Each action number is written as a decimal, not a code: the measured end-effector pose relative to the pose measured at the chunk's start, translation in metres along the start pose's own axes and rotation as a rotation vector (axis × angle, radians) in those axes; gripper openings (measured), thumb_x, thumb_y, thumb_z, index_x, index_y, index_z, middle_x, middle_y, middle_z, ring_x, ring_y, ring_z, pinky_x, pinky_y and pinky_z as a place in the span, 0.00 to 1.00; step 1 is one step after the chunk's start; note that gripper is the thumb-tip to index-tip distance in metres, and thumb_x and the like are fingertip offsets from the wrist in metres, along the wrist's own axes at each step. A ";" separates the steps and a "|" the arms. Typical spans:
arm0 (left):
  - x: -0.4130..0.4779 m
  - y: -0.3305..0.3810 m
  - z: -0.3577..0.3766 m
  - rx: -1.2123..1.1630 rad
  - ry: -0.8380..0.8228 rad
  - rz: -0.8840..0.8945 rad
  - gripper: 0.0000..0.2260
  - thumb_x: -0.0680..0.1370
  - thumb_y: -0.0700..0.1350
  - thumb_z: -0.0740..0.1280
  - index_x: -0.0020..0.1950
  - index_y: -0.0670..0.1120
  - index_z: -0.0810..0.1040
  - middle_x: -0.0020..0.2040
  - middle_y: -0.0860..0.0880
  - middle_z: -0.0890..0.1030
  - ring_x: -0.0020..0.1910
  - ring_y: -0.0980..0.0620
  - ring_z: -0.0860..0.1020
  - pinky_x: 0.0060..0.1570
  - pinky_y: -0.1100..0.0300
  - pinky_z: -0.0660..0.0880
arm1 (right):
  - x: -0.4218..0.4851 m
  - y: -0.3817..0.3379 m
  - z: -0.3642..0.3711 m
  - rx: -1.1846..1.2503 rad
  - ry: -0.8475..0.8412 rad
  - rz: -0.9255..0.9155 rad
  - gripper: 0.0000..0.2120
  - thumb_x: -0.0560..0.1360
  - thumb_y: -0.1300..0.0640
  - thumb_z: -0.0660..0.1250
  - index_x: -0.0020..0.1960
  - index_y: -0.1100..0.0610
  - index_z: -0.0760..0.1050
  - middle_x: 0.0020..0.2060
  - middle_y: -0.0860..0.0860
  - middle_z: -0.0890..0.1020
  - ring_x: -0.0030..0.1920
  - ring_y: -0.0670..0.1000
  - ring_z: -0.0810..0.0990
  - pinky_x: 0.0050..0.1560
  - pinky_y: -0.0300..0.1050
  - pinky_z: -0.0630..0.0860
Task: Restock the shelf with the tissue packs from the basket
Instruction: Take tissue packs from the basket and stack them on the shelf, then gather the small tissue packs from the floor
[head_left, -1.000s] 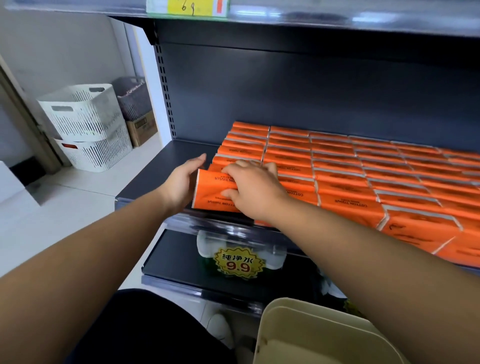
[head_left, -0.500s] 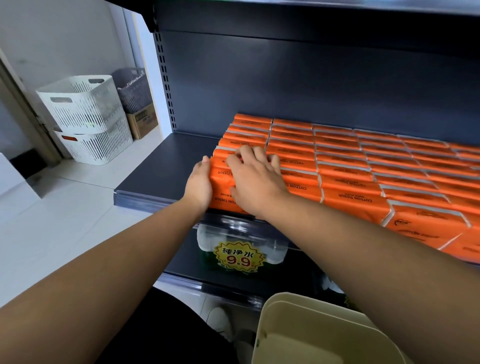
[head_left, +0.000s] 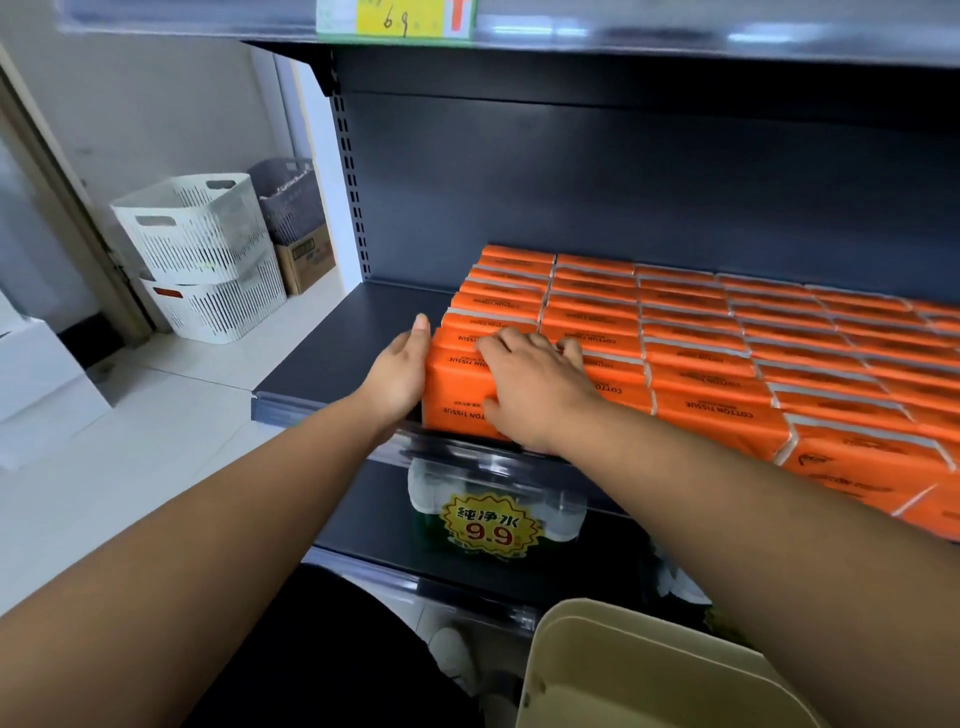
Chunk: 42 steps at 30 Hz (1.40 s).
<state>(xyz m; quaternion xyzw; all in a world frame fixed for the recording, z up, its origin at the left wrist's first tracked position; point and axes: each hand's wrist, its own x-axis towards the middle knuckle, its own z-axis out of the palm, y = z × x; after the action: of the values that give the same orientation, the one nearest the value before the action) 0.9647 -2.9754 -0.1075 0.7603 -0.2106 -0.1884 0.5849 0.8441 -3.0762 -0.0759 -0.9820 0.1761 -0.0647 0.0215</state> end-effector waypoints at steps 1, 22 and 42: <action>-0.003 0.002 -0.008 0.033 0.027 0.019 0.23 0.83 0.59 0.53 0.70 0.45 0.70 0.65 0.50 0.74 0.61 0.51 0.73 0.60 0.56 0.69 | -0.001 0.000 -0.002 0.008 0.007 0.007 0.24 0.75 0.50 0.65 0.69 0.50 0.63 0.68 0.50 0.68 0.68 0.55 0.66 0.65 0.58 0.59; -0.223 -0.207 -0.230 0.629 0.282 -0.310 0.24 0.76 0.47 0.70 0.71 0.48 0.68 0.69 0.47 0.68 0.70 0.47 0.67 0.67 0.59 0.62 | 0.005 -0.184 0.061 0.256 -0.211 -0.677 0.07 0.76 0.50 0.67 0.53 0.49 0.75 0.49 0.40 0.73 0.48 0.44 0.75 0.51 0.46 0.75; -0.341 -0.402 -0.156 0.257 0.438 -0.910 0.37 0.71 0.57 0.73 0.74 0.57 0.58 0.71 0.51 0.65 0.68 0.50 0.67 0.66 0.51 0.68 | -0.061 -0.383 0.329 -0.168 -0.910 -0.996 0.15 0.78 0.58 0.60 0.65 0.55 0.69 0.61 0.55 0.74 0.62 0.59 0.74 0.56 0.53 0.72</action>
<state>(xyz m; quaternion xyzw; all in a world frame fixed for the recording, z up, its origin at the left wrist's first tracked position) 0.8011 -2.5736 -0.4456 0.8622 0.2471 -0.2326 0.3761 0.9632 -2.6899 -0.3840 -0.8737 -0.3193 0.3667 -0.0151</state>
